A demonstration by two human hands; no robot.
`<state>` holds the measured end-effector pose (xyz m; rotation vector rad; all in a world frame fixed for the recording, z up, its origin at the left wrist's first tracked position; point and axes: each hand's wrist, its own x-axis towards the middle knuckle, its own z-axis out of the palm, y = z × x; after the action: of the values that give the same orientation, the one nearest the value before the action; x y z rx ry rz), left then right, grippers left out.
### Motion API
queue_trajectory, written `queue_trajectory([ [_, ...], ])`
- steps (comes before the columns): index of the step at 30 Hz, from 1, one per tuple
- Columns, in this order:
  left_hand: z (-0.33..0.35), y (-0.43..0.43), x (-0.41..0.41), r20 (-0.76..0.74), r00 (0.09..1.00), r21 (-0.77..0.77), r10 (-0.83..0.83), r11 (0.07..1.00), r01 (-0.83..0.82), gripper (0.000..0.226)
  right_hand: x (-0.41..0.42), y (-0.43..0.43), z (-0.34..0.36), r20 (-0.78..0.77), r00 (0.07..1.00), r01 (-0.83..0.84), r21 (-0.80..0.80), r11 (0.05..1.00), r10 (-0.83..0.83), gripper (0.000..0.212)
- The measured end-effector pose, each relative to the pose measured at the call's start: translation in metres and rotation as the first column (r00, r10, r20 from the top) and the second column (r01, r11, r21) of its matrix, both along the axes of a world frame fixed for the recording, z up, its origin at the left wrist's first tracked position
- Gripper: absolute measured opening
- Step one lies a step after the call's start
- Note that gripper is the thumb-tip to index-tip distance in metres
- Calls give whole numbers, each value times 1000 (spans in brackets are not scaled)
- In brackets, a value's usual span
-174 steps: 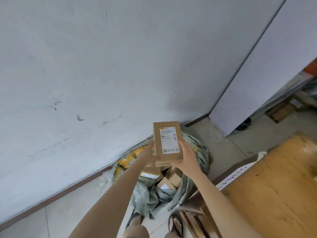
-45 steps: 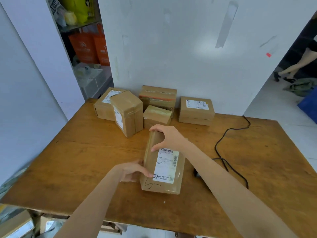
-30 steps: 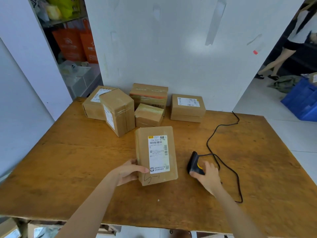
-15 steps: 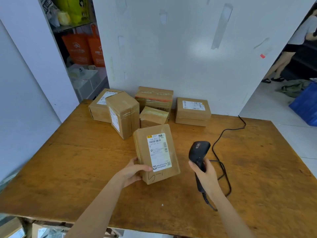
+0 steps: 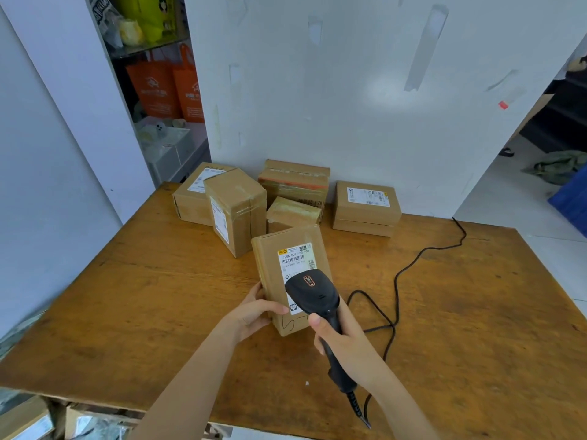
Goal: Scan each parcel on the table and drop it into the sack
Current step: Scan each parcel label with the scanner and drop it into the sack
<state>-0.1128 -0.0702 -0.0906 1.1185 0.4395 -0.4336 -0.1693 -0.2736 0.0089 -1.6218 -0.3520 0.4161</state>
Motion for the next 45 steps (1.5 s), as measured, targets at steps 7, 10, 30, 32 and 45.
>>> queue_trajectory([
  [7,-4,3,3,8,999,24,-34,999,34,114,3,4,-7,41,994,105,-71,992,-103,58],
  [10,-6,3,3,11,1000,20,-28,999,28,119,3,3,-8,36,993,115,-76,990,-113,64],
  [30,-5,9,4,-1,1000,-7,-31,999,31,127,22,-14,-47,195,872,485,-221,846,-449,39],
  [32,-4,12,3,-3,1000,-6,-18,1000,18,128,37,-31,-69,254,825,565,-367,739,-505,34],
  [45,-4,33,-20,-18,1000,17,25,1000,-25,135,62,-64,-136,313,916,372,-897,239,-252,62],
])
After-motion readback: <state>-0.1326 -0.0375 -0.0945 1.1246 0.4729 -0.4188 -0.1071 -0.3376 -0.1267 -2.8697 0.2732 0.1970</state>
